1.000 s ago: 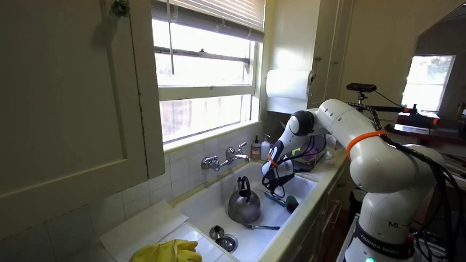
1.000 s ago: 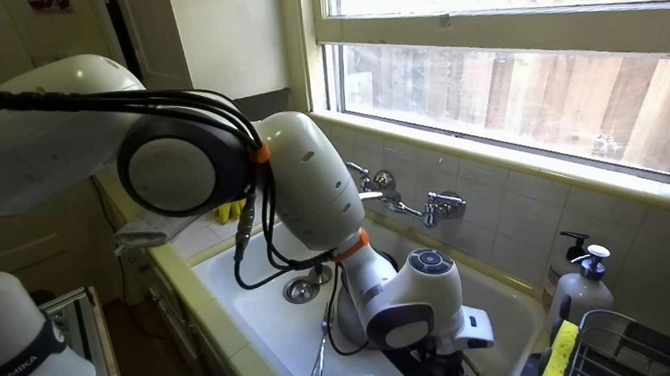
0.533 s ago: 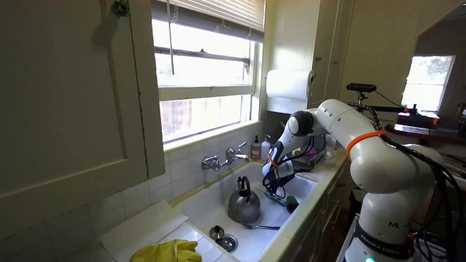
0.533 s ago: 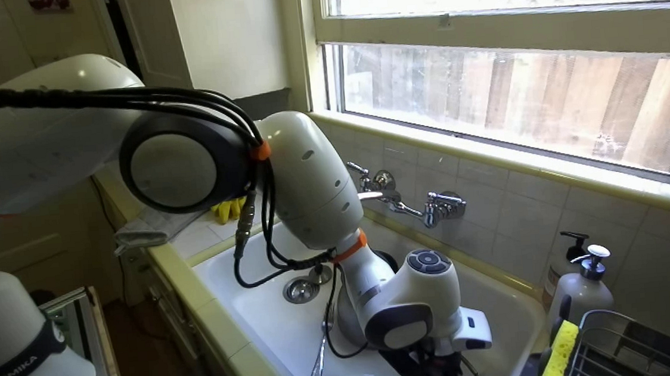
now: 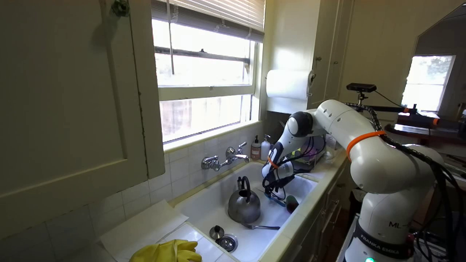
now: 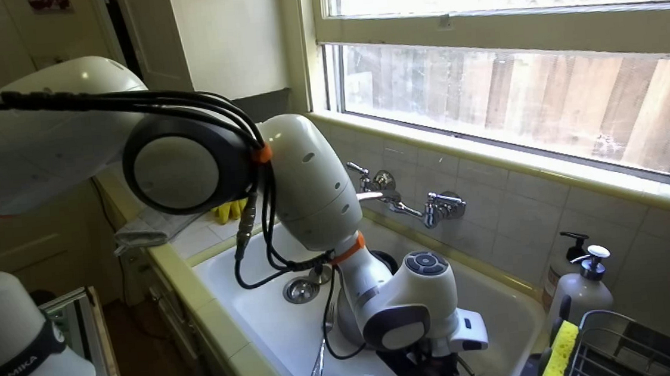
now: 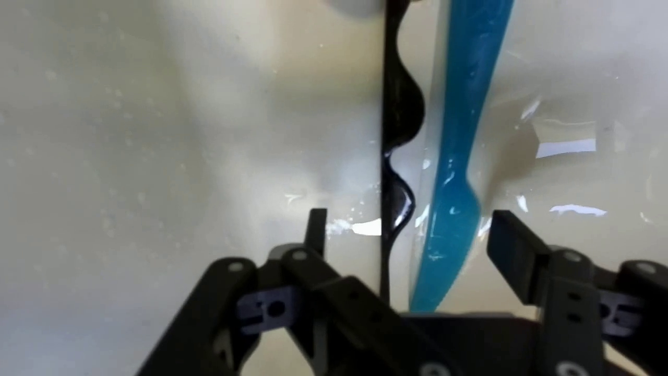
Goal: Pick up the white thing to stir inside the kettle
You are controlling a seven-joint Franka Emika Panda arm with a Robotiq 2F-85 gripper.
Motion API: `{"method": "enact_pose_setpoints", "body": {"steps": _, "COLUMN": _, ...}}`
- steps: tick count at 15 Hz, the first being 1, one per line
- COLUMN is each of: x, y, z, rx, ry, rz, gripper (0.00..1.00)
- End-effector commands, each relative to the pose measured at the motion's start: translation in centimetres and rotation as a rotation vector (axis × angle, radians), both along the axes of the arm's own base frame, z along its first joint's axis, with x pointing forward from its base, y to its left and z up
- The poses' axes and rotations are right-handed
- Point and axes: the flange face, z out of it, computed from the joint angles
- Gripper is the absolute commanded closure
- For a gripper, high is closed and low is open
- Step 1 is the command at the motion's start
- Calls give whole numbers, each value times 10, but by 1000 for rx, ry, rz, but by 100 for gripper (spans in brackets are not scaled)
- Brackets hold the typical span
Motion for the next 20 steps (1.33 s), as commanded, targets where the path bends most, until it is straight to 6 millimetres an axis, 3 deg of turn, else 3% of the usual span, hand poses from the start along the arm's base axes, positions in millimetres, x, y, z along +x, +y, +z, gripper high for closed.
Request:
{"method": "enact_pose_setpoints", "body": {"steps": 1, "x": -2, "y": 3, "z": -9, "rx": -3, "ry": 29, "rz": 14, "gripper": 43}}
{"method": "enact_pose_setpoints", "body": {"steps": 5, "x": -2, "y": 5, "z": -14, "rx": -3, "ry": 38, "rz": 20, "gripper": 62}}
{"method": "enact_pose_setpoints", "body": {"steps": 6, "x": -1, "y": 6, "z": -15, "rx": -4, "ry": 40, "rz": 20, "gripper": 80}}
{"method": "enact_pose_setpoints", "body": {"steps": 9, "x": 1, "y": 6, "z": -14, "rx": -7, "ry": 41, "rz": 24, "gripper": 99}}
{"method": "enact_pose_setpoints", "body": {"steps": 14, "x": 0, "y": 5, "z": -7, "rx": 4, "ry": 41, "rz": 30, "gripper": 97}}
{"method": "enact_pose_setpoints", "body": {"steps": 20, "x": -11, "y": -3, "z": 25, "rx": -15, "ry": 47, "rz": 101, "gripper": 97}}
